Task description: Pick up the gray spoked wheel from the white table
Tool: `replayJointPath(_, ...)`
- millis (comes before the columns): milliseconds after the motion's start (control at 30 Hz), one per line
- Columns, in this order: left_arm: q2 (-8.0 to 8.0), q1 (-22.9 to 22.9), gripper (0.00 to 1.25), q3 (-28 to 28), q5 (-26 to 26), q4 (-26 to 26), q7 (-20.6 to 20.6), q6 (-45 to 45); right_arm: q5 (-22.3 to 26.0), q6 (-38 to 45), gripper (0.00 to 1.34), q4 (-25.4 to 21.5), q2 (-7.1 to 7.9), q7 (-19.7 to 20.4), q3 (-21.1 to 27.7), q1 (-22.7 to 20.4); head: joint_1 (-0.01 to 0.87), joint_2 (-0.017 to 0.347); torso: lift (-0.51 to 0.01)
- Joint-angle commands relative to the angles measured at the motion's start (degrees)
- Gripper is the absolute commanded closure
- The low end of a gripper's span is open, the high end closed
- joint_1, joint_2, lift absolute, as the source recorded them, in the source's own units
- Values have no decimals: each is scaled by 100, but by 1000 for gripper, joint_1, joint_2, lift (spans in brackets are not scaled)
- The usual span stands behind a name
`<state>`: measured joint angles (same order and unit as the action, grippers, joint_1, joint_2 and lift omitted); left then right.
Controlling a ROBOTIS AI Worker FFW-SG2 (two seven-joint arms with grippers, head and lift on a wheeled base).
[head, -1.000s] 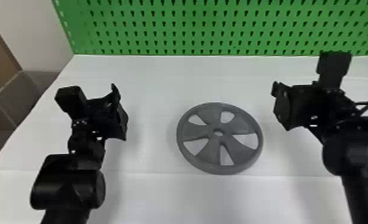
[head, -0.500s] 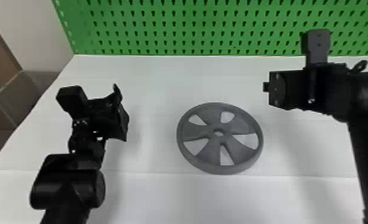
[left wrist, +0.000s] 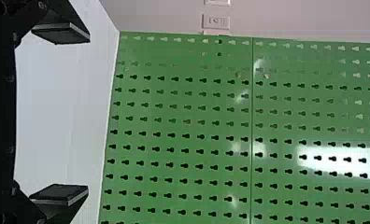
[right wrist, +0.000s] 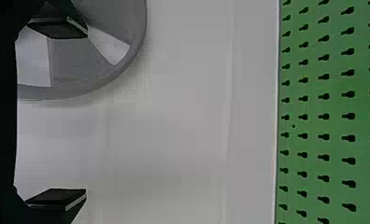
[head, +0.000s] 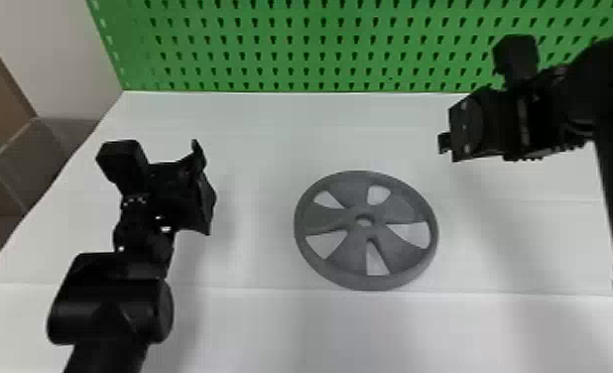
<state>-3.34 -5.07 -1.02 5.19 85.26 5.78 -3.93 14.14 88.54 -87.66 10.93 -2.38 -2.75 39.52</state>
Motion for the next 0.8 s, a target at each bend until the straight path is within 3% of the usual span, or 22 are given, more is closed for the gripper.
replayJointPath(0, -18, -21, 144, 31, -70, 35, 2, 15, 45, 155, 98, 407, 32, 0, -77, 346, 778, 72, -97)
replayJointPath(533, -79, -82, 142, 128, -141, 70, -16, 86, 204, 155, 99, 2007, 199, 0, -569, 1216, 778, 72, -97)
replayJointPath(767, -97, -109, 142, 163, -158, 70, -24, 121, 221, 155, 98, 2411, 217, 0, -613, 1356, 778, 72, -97)
